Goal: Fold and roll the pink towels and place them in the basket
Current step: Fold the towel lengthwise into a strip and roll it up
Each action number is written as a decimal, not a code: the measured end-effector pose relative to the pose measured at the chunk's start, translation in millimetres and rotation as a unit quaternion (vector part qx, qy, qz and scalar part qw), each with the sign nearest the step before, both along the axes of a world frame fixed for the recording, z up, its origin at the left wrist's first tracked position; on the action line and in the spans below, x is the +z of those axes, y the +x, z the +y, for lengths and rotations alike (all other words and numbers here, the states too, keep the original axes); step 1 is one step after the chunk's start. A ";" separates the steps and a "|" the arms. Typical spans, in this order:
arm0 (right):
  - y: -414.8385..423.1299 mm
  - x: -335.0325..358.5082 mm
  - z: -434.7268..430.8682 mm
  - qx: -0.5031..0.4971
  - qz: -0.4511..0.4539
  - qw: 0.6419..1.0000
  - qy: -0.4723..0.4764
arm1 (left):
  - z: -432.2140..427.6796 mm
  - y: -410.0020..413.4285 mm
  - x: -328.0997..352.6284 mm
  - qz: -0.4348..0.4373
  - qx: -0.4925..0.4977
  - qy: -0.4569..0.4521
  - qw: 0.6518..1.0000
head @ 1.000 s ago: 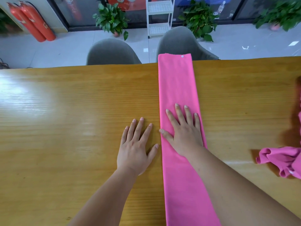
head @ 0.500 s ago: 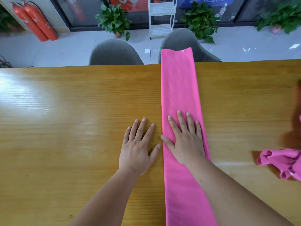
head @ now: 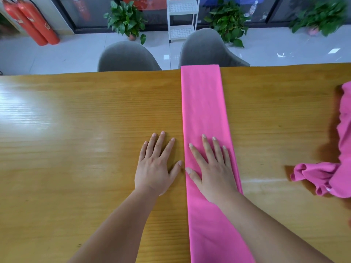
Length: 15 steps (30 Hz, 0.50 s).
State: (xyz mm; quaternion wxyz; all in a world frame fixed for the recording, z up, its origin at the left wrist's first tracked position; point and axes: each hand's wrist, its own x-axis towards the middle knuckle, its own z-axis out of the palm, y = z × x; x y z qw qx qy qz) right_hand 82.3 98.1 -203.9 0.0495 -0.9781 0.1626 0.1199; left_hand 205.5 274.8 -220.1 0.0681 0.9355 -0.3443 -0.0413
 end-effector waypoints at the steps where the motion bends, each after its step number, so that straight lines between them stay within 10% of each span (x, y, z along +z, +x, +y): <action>1: -13.7 1.2 4.0 0.012 0.004 1.000 -0.007 | -0.2 0.2 -0.6 0.001 0.000 -0.003 1.000; 15: -103.9 3.4 41.9 0.013 0.019 0.999 0.034 | -0.9 2.8 -7.3 0.015 -0.004 0.034 0.999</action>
